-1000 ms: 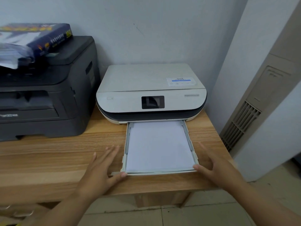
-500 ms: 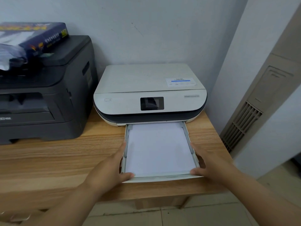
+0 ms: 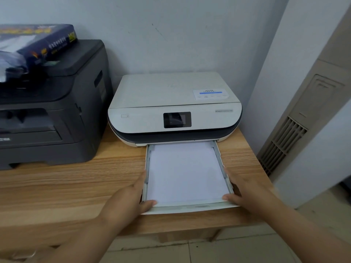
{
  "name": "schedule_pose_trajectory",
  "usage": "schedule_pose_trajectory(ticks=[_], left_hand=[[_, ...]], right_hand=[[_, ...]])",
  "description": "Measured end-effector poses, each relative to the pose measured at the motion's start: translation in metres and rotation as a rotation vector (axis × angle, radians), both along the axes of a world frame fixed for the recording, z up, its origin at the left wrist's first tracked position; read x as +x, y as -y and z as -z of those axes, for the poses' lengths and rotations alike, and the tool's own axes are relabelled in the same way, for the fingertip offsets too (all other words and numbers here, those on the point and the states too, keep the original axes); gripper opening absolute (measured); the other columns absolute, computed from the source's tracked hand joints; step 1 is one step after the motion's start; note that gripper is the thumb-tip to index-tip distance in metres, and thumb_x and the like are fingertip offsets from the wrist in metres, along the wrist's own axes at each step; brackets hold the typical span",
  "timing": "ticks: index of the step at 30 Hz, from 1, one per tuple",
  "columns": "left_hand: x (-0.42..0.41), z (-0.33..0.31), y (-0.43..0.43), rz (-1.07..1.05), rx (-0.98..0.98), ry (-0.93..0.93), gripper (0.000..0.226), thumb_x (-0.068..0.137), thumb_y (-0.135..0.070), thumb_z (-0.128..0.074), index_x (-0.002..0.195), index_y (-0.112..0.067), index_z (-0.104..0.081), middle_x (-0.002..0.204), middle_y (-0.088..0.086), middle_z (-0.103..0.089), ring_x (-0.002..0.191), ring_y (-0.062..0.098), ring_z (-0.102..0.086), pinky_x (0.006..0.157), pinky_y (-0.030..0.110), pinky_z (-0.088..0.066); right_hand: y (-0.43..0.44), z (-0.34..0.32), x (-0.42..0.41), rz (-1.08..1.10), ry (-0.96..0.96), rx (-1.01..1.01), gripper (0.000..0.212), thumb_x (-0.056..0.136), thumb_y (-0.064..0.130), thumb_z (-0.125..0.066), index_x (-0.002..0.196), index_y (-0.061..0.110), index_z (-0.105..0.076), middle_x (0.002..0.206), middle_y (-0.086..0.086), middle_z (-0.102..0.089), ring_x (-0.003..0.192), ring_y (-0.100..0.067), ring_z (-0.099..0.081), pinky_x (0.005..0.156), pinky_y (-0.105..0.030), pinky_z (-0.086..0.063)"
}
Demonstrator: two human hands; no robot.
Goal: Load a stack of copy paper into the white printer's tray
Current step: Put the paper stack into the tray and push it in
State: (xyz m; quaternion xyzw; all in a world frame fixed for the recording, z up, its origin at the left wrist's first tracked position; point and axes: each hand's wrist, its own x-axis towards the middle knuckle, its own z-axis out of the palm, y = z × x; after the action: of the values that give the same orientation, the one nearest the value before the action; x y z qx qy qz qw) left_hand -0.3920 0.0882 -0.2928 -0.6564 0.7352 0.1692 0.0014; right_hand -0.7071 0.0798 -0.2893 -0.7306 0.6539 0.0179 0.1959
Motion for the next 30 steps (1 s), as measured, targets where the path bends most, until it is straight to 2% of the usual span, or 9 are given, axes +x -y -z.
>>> schedule_pose_trajectory(ticks=[2, 3, 5, 9, 12, 14, 18, 26, 30], left_hand=[[0.006, 0.002, 0.001, -0.005, 0.036, -0.112, 0.093, 0.076, -0.065, -0.054, 0.147, -0.037, -0.001, 0.107, -0.01, -0.062, 0.093, 0.009, -0.058, 0.073, 0.021, -0.047], [0.01, 0.001, 0.001, 0.001, 0.072, -0.205, 0.095, 0.067, -0.072, -0.054, 0.143, -0.047, -0.003, 0.128, -0.015, -0.055, 0.111, 0.008, -0.055, 0.086, 0.022, -0.046], [0.018, -0.005, -0.003, 0.047, 0.116, -0.345, 0.095, 0.053, -0.08, -0.056, 0.129, -0.067, -0.001, 0.14, -0.028, -0.035, 0.127, 0.0, -0.038, 0.1, 0.022, -0.037], [0.028, -0.004, -0.012, 0.013, 0.072, -0.291, 0.129, 0.037, -0.085, -0.055, 0.143, -0.045, 0.005, 0.154, -0.015, -0.017, 0.143, 0.009, -0.009, 0.118, 0.03, -0.015], [0.022, -0.008, -0.016, -0.065, -0.047, -0.22, 0.124, 0.059, -0.062, -0.07, 0.146, -0.029, 0.013, 0.143, -0.02, 0.008, 0.127, 0.0, 0.016, 0.114, 0.026, 0.006], [0.021, -0.008, -0.016, -0.065, -0.105, -0.178, 0.125, 0.06, -0.067, -0.066, 0.141, -0.029, 0.021, 0.137, -0.018, 0.018, 0.123, -0.002, 0.022, 0.108, 0.022, 0.014], [0.029, 0.005, -0.008, -0.04, -0.183, -0.127, 0.13, 0.031, -0.098, -0.019, 0.129, -0.033, 0.037, 0.142, -0.014, 0.029, 0.132, 0.001, 0.031, 0.102, 0.016, 0.031], [0.03, 0.014, 0.006, -0.065, -0.275, -0.066, 0.128, 0.037, -0.095, -0.015, 0.127, -0.025, 0.043, 0.146, -0.008, 0.033, 0.137, 0.009, 0.029, 0.112, 0.029, 0.021], [0.029, 0.016, 0.017, -0.072, -0.304, -0.037, 0.129, 0.034, -0.097, -0.007, 0.127, -0.023, 0.044, 0.145, -0.007, 0.034, 0.137, 0.011, 0.03, 0.104, 0.023, 0.033]], right_hand=[[0.0, -0.001, -0.004, 0.03, 0.099, 0.01, 0.086, 0.082, 0.053, -0.059, 0.148, 0.036, -0.006, 0.145, 0.009, -0.044, 0.13, -0.013, -0.043, 0.1, -0.025, -0.035], [-0.001, -0.001, -0.008, 0.036, 0.171, 0.019, 0.09, 0.078, 0.055, -0.062, 0.147, 0.038, -0.006, 0.147, 0.015, -0.038, 0.132, -0.007, -0.039, 0.1, -0.021, -0.033], [-0.005, -0.004, -0.014, -0.002, 0.267, 0.048, 0.103, 0.067, 0.06, -0.069, 0.145, 0.044, -0.004, 0.144, 0.029, -0.026, 0.131, 0.004, -0.031, 0.1, -0.016, -0.026], [-0.017, -0.002, -0.02, 0.004, 0.215, 0.032, 0.118, 0.061, 0.056, -0.076, 0.145, 0.042, 0.007, 0.141, 0.03, -0.015, 0.135, 0.001, -0.023, 0.106, -0.017, -0.023], [-0.018, 0.007, -0.019, 0.088, 0.209, -0.045, 0.122, 0.06, 0.059, -0.075, 0.146, 0.038, 0.01, 0.156, 0.015, -0.012, 0.142, -0.008, -0.018, 0.113, -0.026, -0.022], [-0.016, 0.01, -0.019, 0.115, 0.201, -0.107, 0.124, 0.06, 0.061, -0.074, 0.145, 0.036, 0.012, 0.157, 0.012, -0.006, 0.144, -0.006, -0.008, 0.117, -0.029, -0.015], [-0.011, 0.014, -0.019, 0.102, 0.106, -0.225, 0.124, 0.06, 0.068, -0.068, 0.133, 0.034, 0.027, 0.148, 0.02, 0.016, 0.132, 0.004, 0.016, 0.12, -0.031, 0.002], [0.004, 0.019, -0.016, 0.179, 0.091, -0.268, 0.127, 0.057, 0.071, -0.067, 0.132, 0.034, 0.028, 0.152, 0.014, 0.016, 0.14, -0.005, 0.018, 0.115, -0.034, 0.009], [0.012, 0.014, -0.014, 0.194, 0.066, -0.273, 0.125, 0.059, 0.072, -0.065, 0.131, 0.033, 0.03, 0.144, 0.016, 0.025, 0.132, -0.001, 0.026, 0.116, -0.038, 0.011]])
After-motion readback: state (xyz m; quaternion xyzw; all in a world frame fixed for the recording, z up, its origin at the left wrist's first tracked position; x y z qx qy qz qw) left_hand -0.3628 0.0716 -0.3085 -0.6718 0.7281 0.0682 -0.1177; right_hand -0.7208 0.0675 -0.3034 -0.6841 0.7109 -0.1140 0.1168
